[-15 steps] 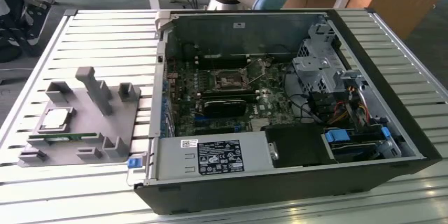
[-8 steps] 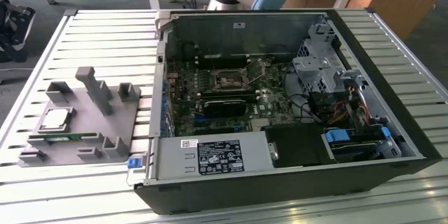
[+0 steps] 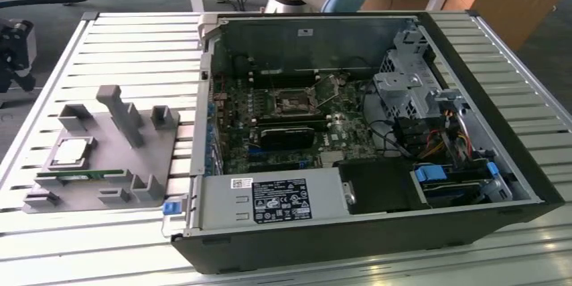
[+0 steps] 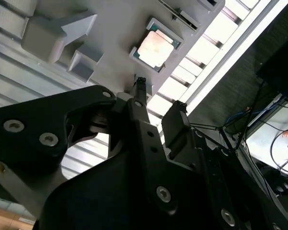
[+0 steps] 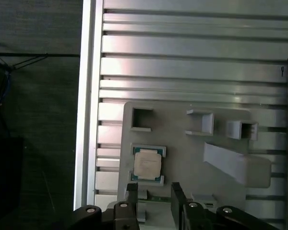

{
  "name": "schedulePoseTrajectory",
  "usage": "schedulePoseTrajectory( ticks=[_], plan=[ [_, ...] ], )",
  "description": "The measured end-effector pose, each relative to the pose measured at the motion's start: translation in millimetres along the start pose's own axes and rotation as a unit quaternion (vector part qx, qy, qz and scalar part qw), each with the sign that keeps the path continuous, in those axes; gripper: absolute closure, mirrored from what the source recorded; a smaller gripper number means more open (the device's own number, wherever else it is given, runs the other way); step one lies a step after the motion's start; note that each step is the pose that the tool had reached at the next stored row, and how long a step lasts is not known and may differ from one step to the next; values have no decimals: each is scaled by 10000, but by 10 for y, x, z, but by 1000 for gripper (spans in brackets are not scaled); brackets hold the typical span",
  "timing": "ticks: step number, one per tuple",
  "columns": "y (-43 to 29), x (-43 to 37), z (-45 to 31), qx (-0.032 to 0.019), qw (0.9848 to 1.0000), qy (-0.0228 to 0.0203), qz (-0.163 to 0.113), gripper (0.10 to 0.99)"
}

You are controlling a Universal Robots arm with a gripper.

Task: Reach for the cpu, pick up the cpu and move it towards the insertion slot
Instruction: 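Reach for the cpu, then pick up the cpu and move it towards the insertion slot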

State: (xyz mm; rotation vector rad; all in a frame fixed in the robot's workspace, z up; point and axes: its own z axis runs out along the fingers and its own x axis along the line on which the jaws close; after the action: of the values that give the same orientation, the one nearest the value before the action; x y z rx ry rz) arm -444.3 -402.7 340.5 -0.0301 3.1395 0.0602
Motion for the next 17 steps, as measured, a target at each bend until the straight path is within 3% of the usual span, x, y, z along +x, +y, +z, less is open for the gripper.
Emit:
schedulePoseTrajectory(
  ticks=[5,6,8,11,12,17],
  plan=[
    [-38,13,88,1,10000,1,4,502],
    [-42,14,107,1,10000,1,6,502],
    [-48,15,143,1,10000,1,8,384],
    [-50,16,197,1,10000,1,18,325],
    [-51,16,216,1,10000,1,22,263],
    [-55,15,306,1,9999,-2,109,263]
  ],
)
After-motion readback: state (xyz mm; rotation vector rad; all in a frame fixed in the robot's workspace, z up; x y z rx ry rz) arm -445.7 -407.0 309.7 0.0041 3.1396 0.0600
